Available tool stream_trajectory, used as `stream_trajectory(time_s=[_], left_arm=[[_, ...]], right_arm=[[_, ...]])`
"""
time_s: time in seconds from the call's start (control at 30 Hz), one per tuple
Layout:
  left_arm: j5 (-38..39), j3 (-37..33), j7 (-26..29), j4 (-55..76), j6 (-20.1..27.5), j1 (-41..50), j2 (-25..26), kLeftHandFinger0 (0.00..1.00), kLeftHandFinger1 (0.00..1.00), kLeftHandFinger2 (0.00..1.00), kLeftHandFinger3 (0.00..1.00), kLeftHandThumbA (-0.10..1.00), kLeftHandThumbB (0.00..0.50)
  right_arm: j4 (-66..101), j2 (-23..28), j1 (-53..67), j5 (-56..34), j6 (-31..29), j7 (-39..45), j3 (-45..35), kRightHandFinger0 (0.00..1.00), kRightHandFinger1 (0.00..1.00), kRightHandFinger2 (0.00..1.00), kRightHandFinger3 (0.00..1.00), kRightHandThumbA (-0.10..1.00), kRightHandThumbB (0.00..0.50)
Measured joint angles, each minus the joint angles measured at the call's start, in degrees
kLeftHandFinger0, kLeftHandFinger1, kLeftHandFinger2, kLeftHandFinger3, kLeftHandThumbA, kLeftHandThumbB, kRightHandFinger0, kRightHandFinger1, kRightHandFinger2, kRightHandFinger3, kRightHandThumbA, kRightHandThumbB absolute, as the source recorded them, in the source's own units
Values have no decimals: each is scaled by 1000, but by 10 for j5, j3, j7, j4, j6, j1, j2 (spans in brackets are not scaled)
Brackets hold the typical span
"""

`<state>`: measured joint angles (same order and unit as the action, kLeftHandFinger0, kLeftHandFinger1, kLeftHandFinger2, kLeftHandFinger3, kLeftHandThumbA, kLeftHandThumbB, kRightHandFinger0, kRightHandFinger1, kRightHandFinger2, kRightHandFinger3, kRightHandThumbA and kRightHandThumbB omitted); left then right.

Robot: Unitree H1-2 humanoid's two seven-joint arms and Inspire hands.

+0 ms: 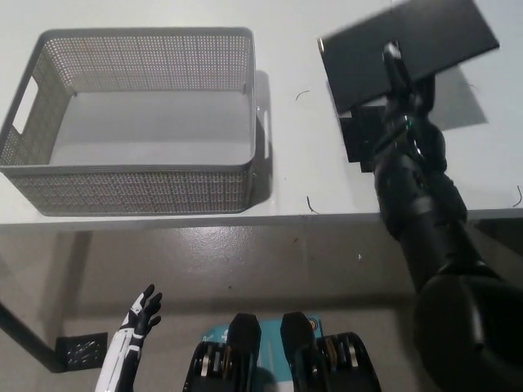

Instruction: A notebook is kept standing on the table on the right hand side and a container is kept on the left hand side and the robot uses its right hand to grab the notebook and places it in the container

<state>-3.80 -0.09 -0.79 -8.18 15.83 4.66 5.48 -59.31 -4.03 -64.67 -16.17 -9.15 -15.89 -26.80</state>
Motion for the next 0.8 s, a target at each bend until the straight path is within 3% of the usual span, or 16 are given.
stream_trajectory(time_s=[0.1, 0.23, 0.33, 0.37, 0.4, 0.43, 0.57, 0.67, 0.8], left_arm=[[0, 0, 0, 0, 0, 1, 0, 1000, 1000, 1000, 1000, 1000, 307], [0, -3, 0, 0, -1, 2, 0, 1000, 1000, 1000, 1000, 1000, 312], [0, -6, -1, 0, 0, 4, 0, 1000, 1000, 1000, 1000, 1000, 297], [0, -8, -2, 0, 0, 4, 0, 1000, 1000, 1000, 1000, 1000, 292], [0, -9, -3, 0, 0, 5, 0, 1000, 1000, 1000, 1000, 1000, 289], [-1, -10, -3, 0, 0, 5, 0, 1000, 1000, 1000, 1000, 1000, 280], [-3, -14, -5, 0, 0, 5, 0, 1000, 1000, 1000, 1000, 1000, 285], [-5, -17, -7, 0, 0, 4, 0, 1000, 1000, 1000, 1000, 1000, 284], [-7, -21, -7, 2, -1, 4, 0, 1000, 1000, 1000, 1000, 1000, 326]], right_arm=[[55, -15, 0, -4, 15, 0, 14, 0, 285, 753, 817, -100, 93], [130, -34, -3, -5, 35, 1, 49, 0, 282, 751, 823, -100, 91], [160, -51, -25, -4, 43, 1, 82, 0, 345, 783, 851, -100, 89], [160, -55, -35, -4, 46, 1, 91, 0, 349, 779, 844, -100, 101], [159, -59, -44, -2, 47, 1, 100, 32, 407, 834, 891, -100, 158], [155, -63, -55, 1, 47, 1, 111, 1, 373, 782, 861, -100, 99], [93, -73, -110, 28, 45, 1, 172, 0, 373, 730, 795, -100, 82], [23, -81, -147, 51, 38, -5, 210, 0, 246, 641, 740, -100, 100], [-46, -96, -171, 73, 35, -14, 237, 0, 208, 623, 749, -100, 105]])
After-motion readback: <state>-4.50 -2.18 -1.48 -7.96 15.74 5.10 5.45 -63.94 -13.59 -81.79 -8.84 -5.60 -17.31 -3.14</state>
